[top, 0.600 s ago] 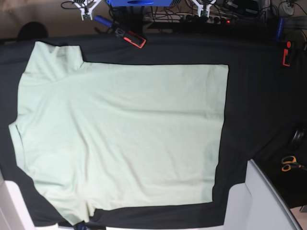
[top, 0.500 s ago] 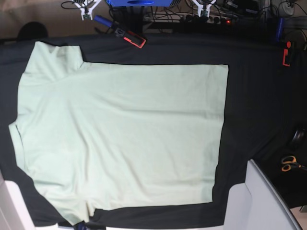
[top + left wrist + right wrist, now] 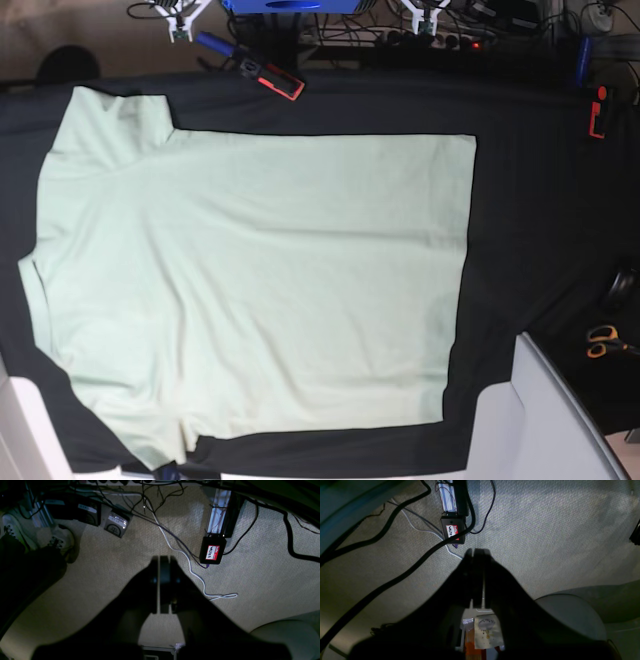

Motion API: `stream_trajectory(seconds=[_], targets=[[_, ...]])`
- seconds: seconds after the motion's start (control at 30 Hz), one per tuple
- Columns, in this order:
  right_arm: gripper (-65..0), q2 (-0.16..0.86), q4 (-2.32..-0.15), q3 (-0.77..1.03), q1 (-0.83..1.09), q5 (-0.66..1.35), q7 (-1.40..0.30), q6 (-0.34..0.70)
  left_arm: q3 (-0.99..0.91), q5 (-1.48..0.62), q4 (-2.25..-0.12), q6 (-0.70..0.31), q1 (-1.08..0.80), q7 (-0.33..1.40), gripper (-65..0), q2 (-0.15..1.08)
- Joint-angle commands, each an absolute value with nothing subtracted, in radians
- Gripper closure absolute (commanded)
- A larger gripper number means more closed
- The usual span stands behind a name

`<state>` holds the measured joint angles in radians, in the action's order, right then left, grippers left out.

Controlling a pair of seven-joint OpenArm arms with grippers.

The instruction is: Fold the T-shirt properly

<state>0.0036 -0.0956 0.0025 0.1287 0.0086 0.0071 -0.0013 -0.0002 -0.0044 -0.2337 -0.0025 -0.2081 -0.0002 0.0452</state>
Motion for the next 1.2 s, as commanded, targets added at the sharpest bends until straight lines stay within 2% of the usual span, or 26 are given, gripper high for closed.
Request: stream_trajectory(seconds=[0.0, 0.13, 0.3, 0.57, 0.73, 1.0, 1.17], targets=[[0.0, 0.012, -0.097, 0.001, 0.139, 0.012, 0.008, -0.005, -0.001, -0.007, -0.234, 0.005, -0.223, 0.001, 0.0, 0.050], [0.0, 0.012, -0.104, 0.001, 0.154, 0.012, 0.008, -0.005, -0.001, -0.007, -0.240, 0.005, -0.237, -0.001, 0.0, 0.050], [0.0, 0.012, -0.220, 0.005, 0.225, 0.012, -0.001, -0.005, -0.001, -0.007, -0.265, 0.005, -0.271, -0.007, 0.0, 0.051], [0.0, 0.012, -0.409, 0.008, 0.375, 0.012, -0.002, -0.005, -0.001, -0.007, -0.582, 0.005, -0.481, -0.007, 0.0, 0.079], [0.0, 0.012, -0.707, 0.010, 0.544, 0.012, -0.101, -0.005, -0.002, -0.008, -0.843, 0.005, -0.641, -0.007, 0.0, 0.130], [0.0, 0.007, -1.227, 0.010, 0.765, 0.012, -0.291, -0.007, -0.147, -0.007, -1.073, 0.005, -0.786, -0.007, 0.0, 0.136], [0.0, 0.007, -1.445, 0.022, 0.848, 0.012, -0.346, -0.008, -0.203, -0.007, -1.224, 0.005, -0.854, -0.007, 0.0, 0.136]])
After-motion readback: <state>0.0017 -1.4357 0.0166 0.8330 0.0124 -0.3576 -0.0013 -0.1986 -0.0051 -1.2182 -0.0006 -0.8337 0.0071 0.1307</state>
